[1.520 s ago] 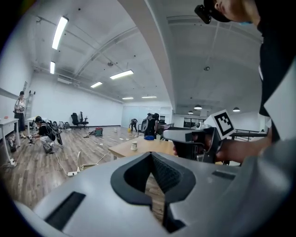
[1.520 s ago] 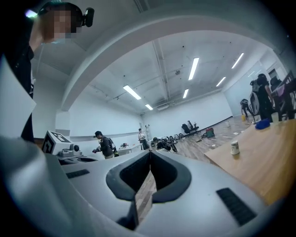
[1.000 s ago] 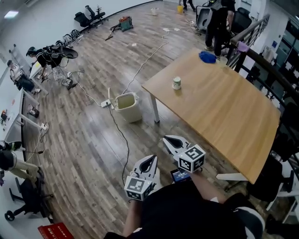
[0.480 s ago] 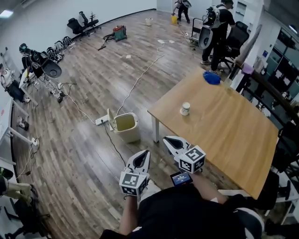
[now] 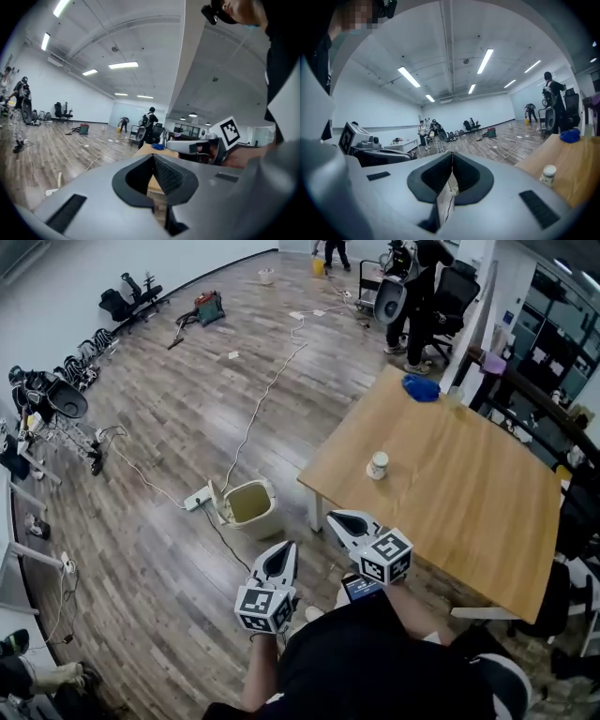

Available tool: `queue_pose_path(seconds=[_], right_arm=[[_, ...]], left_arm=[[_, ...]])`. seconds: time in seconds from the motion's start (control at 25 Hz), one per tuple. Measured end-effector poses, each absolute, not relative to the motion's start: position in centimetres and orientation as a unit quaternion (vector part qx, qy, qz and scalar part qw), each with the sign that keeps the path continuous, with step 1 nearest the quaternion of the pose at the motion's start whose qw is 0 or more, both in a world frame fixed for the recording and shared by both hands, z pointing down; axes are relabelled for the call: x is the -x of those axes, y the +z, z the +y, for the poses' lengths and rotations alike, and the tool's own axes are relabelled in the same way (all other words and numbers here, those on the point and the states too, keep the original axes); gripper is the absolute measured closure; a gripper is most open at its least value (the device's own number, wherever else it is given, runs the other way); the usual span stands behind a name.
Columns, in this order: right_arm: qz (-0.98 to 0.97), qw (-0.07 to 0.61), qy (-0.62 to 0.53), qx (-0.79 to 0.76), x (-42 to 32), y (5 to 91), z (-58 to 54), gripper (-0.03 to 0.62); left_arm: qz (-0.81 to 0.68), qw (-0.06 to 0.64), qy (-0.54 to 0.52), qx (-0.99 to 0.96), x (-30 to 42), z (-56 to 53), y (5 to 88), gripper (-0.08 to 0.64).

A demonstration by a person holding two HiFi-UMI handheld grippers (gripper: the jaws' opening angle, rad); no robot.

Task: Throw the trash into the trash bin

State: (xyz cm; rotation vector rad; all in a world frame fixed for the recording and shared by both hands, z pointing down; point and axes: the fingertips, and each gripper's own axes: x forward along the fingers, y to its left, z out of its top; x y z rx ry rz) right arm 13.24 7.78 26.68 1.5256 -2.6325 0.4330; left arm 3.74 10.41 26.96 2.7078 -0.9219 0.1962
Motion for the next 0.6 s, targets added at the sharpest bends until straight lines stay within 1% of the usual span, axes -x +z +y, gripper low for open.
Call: queue_pose_path(seconds=[0.36,0.48,0.6], right_arm=[[-0.837,0.014,0.155,-0.525,-17.7,26.6,-1.7,0.594],[-0.837,0.007,0.151,-0.525,-19.1,26.1,-4.2,0.594],[-0.829,0.024,0.153,-0.538,-21.3,27.2,-5.5,0.594]], left_arm=[[-0.254,0.094,0.102,-0.957,-9.7,2.6,25.5,0.563],[-0.254,0.096,0.101,-0.957,-11.0,-0.2,25.1,0.563],[-0.26,0.11,0.11,-0.953,-12.3,-2.2,26.3,0.563]])
